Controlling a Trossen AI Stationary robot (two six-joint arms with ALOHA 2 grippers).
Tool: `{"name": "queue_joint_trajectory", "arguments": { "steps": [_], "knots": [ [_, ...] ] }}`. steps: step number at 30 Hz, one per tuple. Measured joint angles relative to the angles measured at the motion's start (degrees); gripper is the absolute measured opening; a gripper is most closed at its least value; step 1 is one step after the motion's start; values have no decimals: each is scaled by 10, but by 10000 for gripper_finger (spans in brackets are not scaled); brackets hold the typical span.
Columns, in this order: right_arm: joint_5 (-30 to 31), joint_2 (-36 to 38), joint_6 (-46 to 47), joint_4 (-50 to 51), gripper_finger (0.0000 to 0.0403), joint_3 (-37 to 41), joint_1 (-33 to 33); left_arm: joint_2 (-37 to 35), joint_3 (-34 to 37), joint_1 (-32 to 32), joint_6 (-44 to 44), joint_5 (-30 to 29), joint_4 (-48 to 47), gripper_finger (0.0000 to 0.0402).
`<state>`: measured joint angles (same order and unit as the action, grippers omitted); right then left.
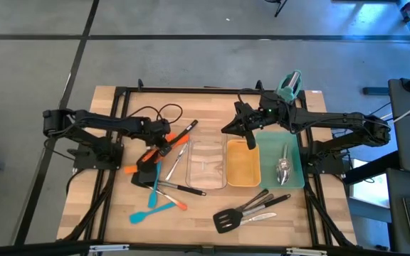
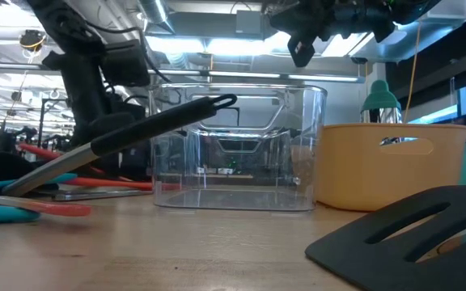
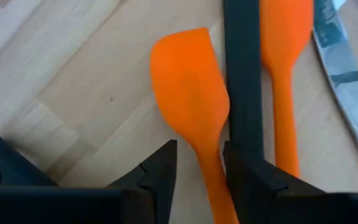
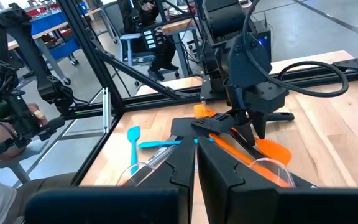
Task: Pick & Place Kitchen Items
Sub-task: Put the orange spatula into the transparent bin
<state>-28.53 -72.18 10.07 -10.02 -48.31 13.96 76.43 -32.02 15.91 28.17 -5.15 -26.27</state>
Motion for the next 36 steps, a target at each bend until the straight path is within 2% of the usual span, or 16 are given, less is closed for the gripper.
{"name": "queue_joint_trajectory", "arguments": {
  "steps": [8, 12, 18, 26, 31, 36],
  "knots": [
    [0, 0, 0, 0, 20, 0, 0, 1, 3, 3, -7, 12, -12, 27],
    [0, 0, 0, -1, 20, 0, 0, 1, -4, 11, -11, -8, -17, 25],
    [0, 0, 0, -2, 20, 0, 0, -1, -39, 9, -4, -78, -31, 25],
    [-2, 0, 36, 0, 20, 0, 0, -28, -88, -2, 78, -143, -84, 25],
    [-7, 0, 76, 17, 21, 0, 0, -78, -127, -27, 112, -172, -104, 25],
    [-7, 2, 98, 43, 21, 0, 0, -113, -171, -92, 147, -195, -78, 25]
  ]
}}
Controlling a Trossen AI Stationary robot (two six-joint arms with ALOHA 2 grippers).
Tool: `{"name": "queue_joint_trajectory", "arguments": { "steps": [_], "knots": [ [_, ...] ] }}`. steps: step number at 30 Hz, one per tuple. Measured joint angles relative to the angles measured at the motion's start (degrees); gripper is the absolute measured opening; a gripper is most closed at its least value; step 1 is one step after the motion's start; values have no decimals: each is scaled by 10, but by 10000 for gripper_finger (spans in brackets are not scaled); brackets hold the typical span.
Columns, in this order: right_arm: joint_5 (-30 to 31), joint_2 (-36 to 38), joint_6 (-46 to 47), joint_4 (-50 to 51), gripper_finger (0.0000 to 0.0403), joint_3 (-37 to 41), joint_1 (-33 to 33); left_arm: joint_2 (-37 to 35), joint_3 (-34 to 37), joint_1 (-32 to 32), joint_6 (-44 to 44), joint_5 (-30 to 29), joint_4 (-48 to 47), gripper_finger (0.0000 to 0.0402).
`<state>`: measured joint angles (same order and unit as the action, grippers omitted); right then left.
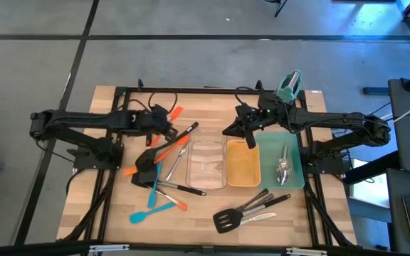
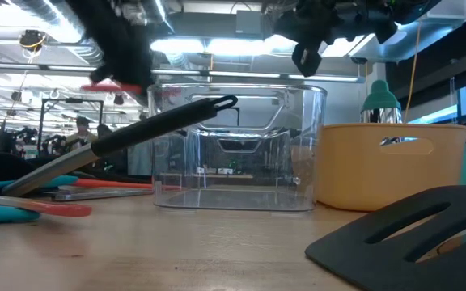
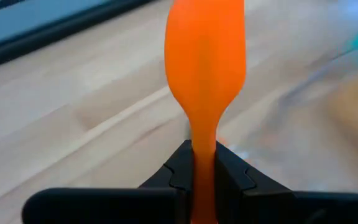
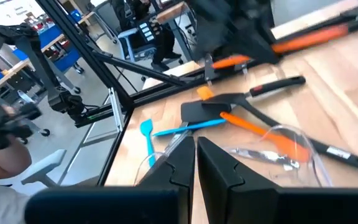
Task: Pick & Place Kitchen Items
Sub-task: Put the orange spatula into the transparent bin
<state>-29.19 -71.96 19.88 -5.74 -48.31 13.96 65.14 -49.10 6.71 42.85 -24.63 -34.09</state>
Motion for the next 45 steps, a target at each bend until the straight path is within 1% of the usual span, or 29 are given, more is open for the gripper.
{"name": "queue_joint_trajectory", "arguments": {
  "steps": [3, 6, 8, 10, 13, 16, 18, 20, 21, 24, 27, 30, 33, 37, 41, 45],
  "knots": [
    [-2, 6, 3, 17, 21, 0, 0, 1, -16, -52, 5, -22, 60, 25],
    [-16, 15, 3, 22, 21, 0, 0, 20, -19, -97, -4, -28, 169, 25],
    [-42, 23, 3, 24, 21, 1, 0, 43, -19, -121, -9, -36, 233, 25],
    [-65, 34, 3, 33, 21, 0, 0, 68, -19, -141, -5, -43, 277, 25],
    [-61, 54, 5, 56, 21, 0, -7, 111, -19, -157, 13, -43, 322, 25],
    [-1, 77, 7, 86, 21, 0, -16, 155, -19, -162, 37, -54, 347, 25],
    [65, 95, 13, 106, 21, 0, -25, 182, -18, -162, 45, -58, 368, 25],
    [127, 111, 16, 131, 21, 0, -33, 207, -20, -160, 46, -42, 403, 25],
    [155, 118, 17, 145, 21, 0, -37, 217, -24, -158, 48, -36, 404, 25],
    [221, 138, 18, 181, 21, 0, -46, 249, -53, -155, 50, -26, 398, 25],
    [257, 147, 21, 207, 21, 0, -48, 283, -96, -155, 48, -27, 358, 25],
    [262, 149, 22, 214, 21, 0, -48, 319, -154, -155, 45, -37, 288, 25],
    [262, 149, 22, 216, 21, 0, -48, 353, -211, -155, 45, -60, 185, 25],
    [261, 149, 22, 227, 21, 0, -48, 392, -265, -150, 54, -59, 110, 25],
    [260, 149, 22, 235, 21, 0, -48, 411, -277, -142, 74, -48, 71, 25],
    [260, 149, 22, 237, 21, 0, -48, 413, -278, -140, 94, -42, 36, 25]
  ]
}}
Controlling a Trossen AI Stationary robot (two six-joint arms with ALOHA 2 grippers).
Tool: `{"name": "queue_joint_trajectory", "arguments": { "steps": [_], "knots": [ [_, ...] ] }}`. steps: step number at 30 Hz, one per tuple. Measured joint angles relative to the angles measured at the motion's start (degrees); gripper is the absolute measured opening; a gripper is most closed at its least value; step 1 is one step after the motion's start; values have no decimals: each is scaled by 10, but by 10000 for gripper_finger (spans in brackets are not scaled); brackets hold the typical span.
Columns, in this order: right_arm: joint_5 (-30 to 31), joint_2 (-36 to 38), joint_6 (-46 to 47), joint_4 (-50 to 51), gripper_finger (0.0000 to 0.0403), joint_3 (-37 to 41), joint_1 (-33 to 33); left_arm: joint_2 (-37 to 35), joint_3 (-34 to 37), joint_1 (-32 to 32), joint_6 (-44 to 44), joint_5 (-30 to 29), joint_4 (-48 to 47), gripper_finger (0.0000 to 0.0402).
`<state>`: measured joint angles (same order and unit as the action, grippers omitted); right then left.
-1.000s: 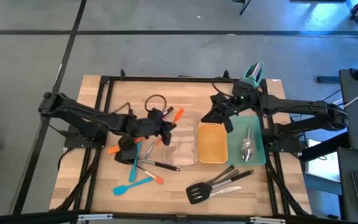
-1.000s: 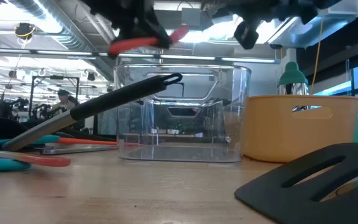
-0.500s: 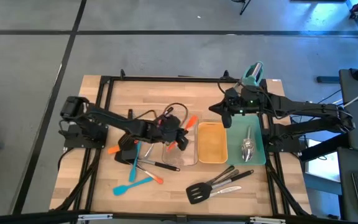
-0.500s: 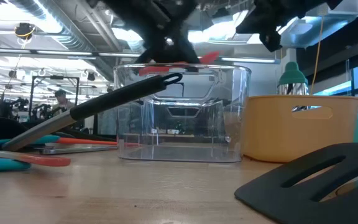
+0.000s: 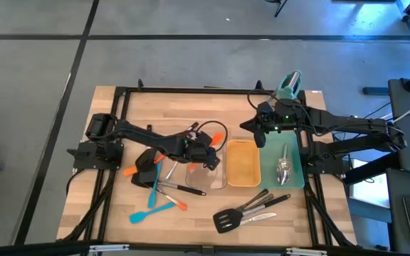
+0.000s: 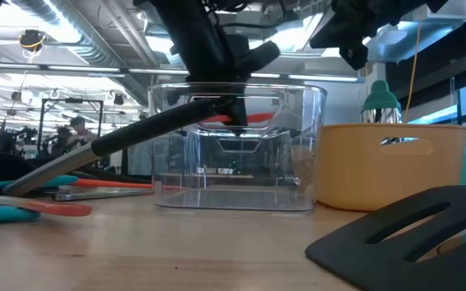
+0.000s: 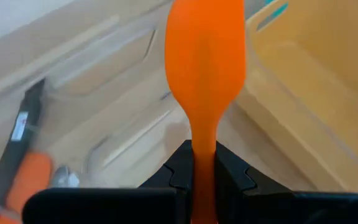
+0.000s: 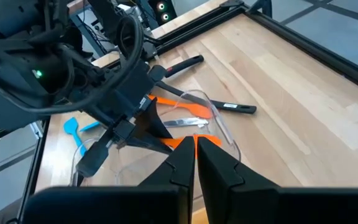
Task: Pick & Place Kitchen Items
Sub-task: Put the orange spatula into the transparent bin
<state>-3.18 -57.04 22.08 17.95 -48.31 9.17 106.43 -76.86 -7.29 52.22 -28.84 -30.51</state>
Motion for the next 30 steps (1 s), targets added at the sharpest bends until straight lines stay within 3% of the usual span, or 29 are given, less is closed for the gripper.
{"name": "queue_joint_trajectory", "arguments": {
  "steps": [16, 30],
  "knots": [
    [0, 0, 0, -1, 20, 0, 0, 4, 0, 0, 6, 7, 1, 25],
    [0, 0, 0, -1, 20, 0, 0, 54, 0, 3, 36, 54, 6, 25]
  ]
}}
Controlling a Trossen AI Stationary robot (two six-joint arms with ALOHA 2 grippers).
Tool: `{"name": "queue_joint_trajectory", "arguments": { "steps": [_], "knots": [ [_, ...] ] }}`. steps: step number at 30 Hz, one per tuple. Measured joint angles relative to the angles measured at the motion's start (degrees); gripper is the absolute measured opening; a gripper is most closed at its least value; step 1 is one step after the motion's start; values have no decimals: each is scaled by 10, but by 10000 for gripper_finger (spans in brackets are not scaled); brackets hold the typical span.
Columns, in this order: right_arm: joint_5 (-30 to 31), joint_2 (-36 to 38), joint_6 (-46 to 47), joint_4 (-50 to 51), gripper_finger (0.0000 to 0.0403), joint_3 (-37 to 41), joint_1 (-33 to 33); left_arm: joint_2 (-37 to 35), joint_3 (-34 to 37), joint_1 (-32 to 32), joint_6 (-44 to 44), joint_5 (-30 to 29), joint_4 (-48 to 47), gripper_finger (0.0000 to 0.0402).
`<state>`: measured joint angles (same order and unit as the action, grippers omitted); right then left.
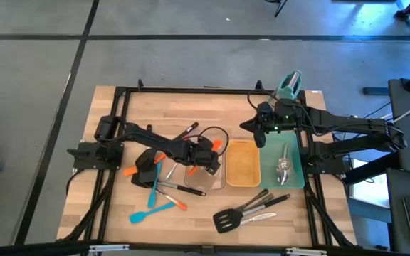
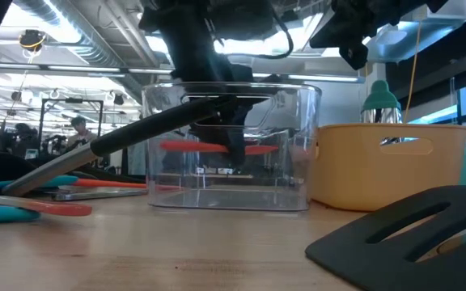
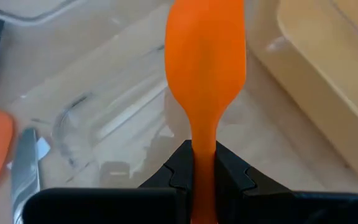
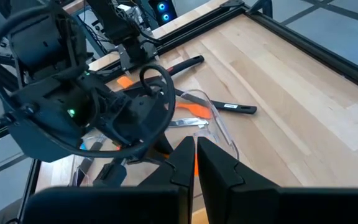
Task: Pick & Place Kitchen Items
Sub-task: Put the orange spatula into the transparent bin
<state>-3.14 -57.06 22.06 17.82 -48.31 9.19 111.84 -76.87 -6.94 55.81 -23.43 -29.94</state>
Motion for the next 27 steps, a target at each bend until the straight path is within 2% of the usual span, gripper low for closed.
{"name": "queue_joint_trajectory", "arguments": {
  "steps": [10, 18, 27],
  "knots": [
    [0, 0, 0, 0, 20, 0, 0, 6, 0, 5, -7, 25, 3, 46],
    [1, 0, 0, 1, 20, 0, 0, 23, 0, 5, -45, 30, 28, 52],
    [1, 0, 0, 2, 20, 0, 0, 24, 0, 7, -63, 43, 30, 82]
  ]
}}
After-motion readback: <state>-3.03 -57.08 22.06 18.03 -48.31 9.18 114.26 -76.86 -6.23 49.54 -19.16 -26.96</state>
